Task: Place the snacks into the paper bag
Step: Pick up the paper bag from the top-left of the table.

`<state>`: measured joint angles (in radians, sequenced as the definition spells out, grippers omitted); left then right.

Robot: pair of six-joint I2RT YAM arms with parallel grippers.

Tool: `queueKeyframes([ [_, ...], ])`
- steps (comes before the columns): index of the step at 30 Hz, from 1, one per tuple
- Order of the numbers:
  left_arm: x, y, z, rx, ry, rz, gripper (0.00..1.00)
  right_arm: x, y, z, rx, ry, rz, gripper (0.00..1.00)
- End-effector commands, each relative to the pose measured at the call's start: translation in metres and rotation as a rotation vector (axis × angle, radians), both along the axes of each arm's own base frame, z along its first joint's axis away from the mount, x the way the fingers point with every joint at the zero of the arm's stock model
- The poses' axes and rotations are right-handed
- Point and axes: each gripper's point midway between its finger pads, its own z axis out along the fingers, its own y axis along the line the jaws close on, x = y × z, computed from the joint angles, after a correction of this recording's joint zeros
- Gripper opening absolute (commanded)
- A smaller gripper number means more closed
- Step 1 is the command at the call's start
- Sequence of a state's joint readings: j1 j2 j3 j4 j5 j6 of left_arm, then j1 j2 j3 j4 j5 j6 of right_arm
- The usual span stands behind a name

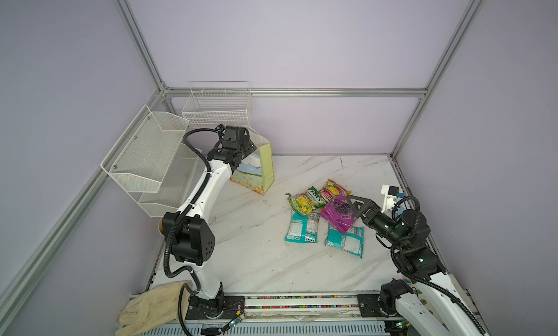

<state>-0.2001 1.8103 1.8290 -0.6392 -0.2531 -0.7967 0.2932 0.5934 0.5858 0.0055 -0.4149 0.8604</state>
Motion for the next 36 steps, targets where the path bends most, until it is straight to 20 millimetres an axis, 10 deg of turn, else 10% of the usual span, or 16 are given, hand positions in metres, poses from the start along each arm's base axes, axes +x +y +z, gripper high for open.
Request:
queueKeyframes([
  [1, 0.001, 0.003, 0.045, 0.019, -0.091, 0.022, 0.78, -0.004, -0.003, 0.016, -0.003, -0.025, -0.016, 0.97],
  [19, -0.013, 0.020, 0.036, 0.151, -0.055, 0.034, 0.19, -0.009, -0.007, 0.017, 0.004, -0.020, -0.031, 0.97],
  [36, -0.063, 0.019, 0.063, 0.182, -0.075, -0.117, 0.01, -0.015, -0.009, 0.020, 0.022, -0.019, -0.033, 0.97],
])
